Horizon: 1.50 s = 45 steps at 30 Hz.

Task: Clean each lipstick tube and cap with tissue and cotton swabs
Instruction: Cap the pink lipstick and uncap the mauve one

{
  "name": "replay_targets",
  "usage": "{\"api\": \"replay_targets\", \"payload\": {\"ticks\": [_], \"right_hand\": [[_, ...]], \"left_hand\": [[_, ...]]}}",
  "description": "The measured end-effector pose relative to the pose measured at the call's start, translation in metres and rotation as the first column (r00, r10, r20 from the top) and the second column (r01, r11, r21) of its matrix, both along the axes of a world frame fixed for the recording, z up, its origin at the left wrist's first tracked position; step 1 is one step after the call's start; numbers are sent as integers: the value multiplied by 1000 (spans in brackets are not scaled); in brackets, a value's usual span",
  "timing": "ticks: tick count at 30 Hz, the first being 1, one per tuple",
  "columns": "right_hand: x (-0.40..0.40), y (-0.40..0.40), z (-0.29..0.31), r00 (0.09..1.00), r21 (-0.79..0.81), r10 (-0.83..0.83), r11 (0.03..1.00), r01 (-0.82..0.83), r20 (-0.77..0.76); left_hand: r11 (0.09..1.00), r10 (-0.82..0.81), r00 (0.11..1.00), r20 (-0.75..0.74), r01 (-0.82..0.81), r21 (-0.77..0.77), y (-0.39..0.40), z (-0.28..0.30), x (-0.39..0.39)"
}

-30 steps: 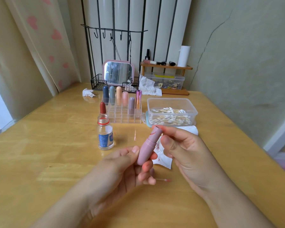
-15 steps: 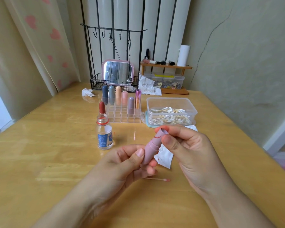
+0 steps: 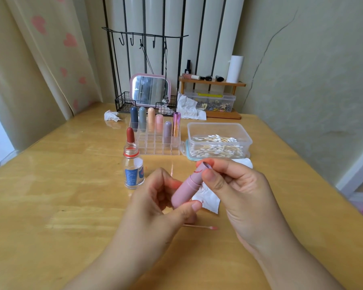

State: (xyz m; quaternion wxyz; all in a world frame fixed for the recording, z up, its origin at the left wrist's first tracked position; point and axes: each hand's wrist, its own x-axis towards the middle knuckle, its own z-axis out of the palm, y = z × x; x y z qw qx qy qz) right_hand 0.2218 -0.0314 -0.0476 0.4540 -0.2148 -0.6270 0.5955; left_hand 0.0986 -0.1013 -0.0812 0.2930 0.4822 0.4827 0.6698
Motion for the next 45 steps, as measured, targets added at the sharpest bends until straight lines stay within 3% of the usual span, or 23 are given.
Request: {"api": "replay_targets", "payload": {"ticks": [3,5,7,9,14,17,20,23,29,34,38,42,45], "right_hand": [[0,-2,1,1000,-45,16,999,-17,-18],[1,1,2,1000,-16,12,1000,-13,-15],[3,4,1,998,-36,30,999,-32,-51],[3,6,1,992,-47,86,995,-91,-87],[3,9,-4,996,27,62,998,-61,-58],[3,8,-5,999,48,22,999,-20,-25],[3,7,-2,997,-15,40,999,-41,-62],[3,6,-1,994,-4,98,995,-98,-53],[2,10,-8,999,10,39,999,-39,-16],[2,9,-5,997,-20,74,997,-75,-38],[1,4,0,997,-52,64,996,-66,-46],[2,2,9,996,-29,80,996,-79,36],[14,25,0,962,67,-140,990,128,234]], "left_hand": [[997,69,997,-32,-69,20,0,-2,2],[996,-61,995,78,65,-58,1,-1,-1],[946,-257,919,297,303,-118,1,2,-2],[905,-330,855,401,408,-124,0,4,-1],[962,-251,906,341,274,-18,-1,3,-3],[986,-141,930,340,163,-37,0,1,-4],[963,-222,923,315,259,-78,3,-1,-2],[925,-286,867,408,361,-118,2,0,-2],[979,-181,941,286,200,-37,1,-3,-6],[916,-342,860,379,396,-72,2,-2,-2],[914,-360,864,352,403,-53,1,0,-6],[927,-313,854,416,371,-63,1,0,-7],[950,-214,865,455,292,-108,2,2,-11]]}}
